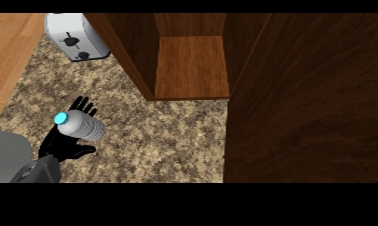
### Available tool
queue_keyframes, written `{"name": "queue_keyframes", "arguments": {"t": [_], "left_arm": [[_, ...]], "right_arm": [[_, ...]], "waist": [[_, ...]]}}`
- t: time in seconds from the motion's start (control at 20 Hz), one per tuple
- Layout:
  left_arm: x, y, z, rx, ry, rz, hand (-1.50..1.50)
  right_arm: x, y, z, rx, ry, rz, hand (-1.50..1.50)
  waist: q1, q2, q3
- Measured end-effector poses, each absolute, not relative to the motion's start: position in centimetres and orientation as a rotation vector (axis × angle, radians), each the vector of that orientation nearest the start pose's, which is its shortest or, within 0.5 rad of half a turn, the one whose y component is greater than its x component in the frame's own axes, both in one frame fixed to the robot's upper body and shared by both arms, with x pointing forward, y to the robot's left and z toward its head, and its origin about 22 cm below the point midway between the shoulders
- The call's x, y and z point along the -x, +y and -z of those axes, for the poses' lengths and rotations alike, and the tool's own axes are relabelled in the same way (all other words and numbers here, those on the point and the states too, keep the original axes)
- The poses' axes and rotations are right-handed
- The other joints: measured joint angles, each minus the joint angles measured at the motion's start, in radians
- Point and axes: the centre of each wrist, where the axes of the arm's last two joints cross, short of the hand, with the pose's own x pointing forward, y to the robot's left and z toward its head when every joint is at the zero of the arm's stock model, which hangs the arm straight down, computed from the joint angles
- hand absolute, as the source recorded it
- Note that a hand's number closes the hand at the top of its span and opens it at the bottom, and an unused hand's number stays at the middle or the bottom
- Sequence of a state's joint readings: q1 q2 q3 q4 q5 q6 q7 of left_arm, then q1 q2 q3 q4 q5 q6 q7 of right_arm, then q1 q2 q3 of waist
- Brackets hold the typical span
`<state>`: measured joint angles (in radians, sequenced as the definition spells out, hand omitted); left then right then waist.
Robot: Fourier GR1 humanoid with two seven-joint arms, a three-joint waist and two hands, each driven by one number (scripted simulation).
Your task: Pick up the bottled water, place it into the cabinet and close the cabinet
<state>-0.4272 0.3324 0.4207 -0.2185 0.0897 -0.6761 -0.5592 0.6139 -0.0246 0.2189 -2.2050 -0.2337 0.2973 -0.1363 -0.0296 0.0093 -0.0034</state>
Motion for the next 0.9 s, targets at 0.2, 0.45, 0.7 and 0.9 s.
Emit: {"name": "queue_keyframes", "arguments": {"t": [0.2,0.45,0.7,0.9], "left_arm": [[-24.8,37.0,13.3,0.417,-1.325,-0.229,-1.5],[-25.7,35.9,13.3,0.467,-1.327,-0.2,1.5],[-25.9,34.6,13.6,0.495,-1.334,-0.168,1.5],[-26.1,34.5,13.5,0.509,-1.339,-0.178,1.5]], "right_arm": [[-10.2,-22.6,-5.6,-0.402,-1.798,0.015,-1.5],[-9.8,-22.8,-5.5,-0.411,-1.793,0.01,-1.5],[-10.5,-22.3,-5.5,-0.4,-1.8,0.019,-1.5],[-10.4,-22.6,-5.4,-0.402,-1.797,0.014,-1.5]], "waist": [[0.001,-0.002,0.002],[0.0,-0.001,0.0],[0.004,-0.002,0.001],[0.003,-0.001,0.0]]}}
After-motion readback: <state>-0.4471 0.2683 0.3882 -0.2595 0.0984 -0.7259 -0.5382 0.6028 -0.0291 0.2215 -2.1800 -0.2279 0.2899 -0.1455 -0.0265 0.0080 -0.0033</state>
